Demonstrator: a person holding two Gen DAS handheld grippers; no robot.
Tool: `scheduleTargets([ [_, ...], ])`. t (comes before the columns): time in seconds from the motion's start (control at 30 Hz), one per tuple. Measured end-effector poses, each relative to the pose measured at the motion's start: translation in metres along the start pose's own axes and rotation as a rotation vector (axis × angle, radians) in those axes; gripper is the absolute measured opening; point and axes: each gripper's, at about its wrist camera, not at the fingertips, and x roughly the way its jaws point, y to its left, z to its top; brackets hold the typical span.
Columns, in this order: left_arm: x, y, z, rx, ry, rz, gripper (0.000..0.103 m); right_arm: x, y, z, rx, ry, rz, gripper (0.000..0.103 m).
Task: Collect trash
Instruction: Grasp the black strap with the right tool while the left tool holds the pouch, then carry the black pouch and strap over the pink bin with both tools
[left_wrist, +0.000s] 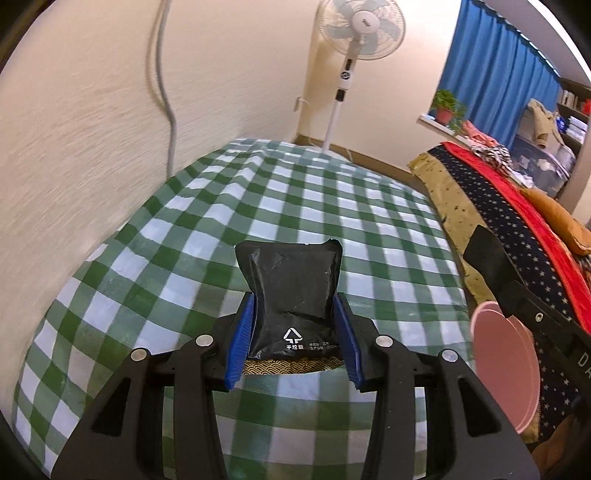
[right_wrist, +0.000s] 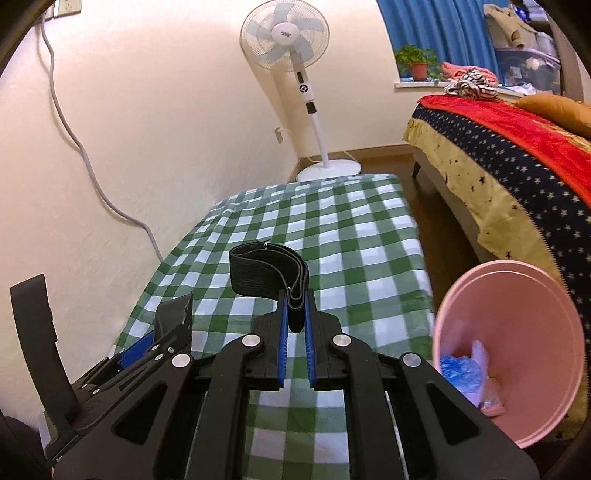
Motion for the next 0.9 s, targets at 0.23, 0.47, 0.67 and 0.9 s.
scheduleTargets([
  [0.23, -0.009, -0.016, -0.004, 0.044, -0.009, -0.033, 0.043, -0.021, -0.005, 0.003, 0.015, -0.025, -0.022, 0.008],
  [0.47, -0.018, -0.021, -0.005, 0.062, -0.018, -0.054, 0.042, -0.039, -0.010, 0.003, 0.014, -0.043, -0.044, 0.008],
  [0.67, -0.024, -0.026, -0.006, 0.069, -0.024, -0.071, 0.042, -0.052, -0.021, 0.000, 0.016, -0.053, -0.074, 0.008],
  [0.9, -0.028, -0.040, -0.006, 0.093, -0.031, -0.099, 0.042, -0.068, -0.038, 0.001, 0.044, -0.079, -0.116, 0.008],
])
